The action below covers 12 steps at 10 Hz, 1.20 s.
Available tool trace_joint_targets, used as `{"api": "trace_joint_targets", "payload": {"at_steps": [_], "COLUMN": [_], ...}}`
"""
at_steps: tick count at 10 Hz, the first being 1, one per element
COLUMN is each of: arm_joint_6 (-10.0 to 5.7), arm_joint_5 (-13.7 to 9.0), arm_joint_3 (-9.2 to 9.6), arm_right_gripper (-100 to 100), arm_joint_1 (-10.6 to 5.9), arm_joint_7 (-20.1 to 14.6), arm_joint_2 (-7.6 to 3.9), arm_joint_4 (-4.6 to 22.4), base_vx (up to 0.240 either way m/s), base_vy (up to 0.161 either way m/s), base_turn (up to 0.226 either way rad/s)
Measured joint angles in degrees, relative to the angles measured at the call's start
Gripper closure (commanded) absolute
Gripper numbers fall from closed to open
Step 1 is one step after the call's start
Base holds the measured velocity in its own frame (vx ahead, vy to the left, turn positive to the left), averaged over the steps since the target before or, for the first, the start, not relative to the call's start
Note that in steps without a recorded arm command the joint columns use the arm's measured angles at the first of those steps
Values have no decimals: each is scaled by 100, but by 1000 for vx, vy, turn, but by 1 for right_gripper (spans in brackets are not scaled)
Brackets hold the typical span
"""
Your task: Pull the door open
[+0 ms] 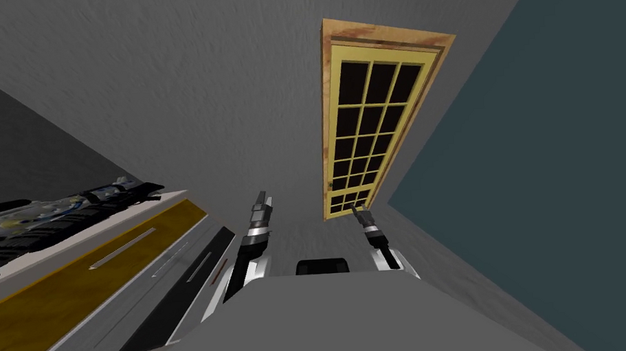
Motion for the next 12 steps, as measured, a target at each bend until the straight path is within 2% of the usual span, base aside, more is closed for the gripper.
{"api": "trace_joint_targets", "payload": {"at_steps": [3, 8, 12], "arm_joint_6": [-99, -348, -535], "arm_joint_5": [62, 187, 291], "arm_joint_3": [-42, -120, -165], "arm_right_gripper": [-100, -100, -100], "arm_joint_1": [-83, -334, -420], "arm_joint_7": [200, 655, 997], "arm_joint_2": [-46, -65, -79], "arm_joint_4": [331, 1103, 1592], "base_vx": [91, 134, 108], "base_vy": [14, 12, 10], "base_turn": [26, 32, 21]}}
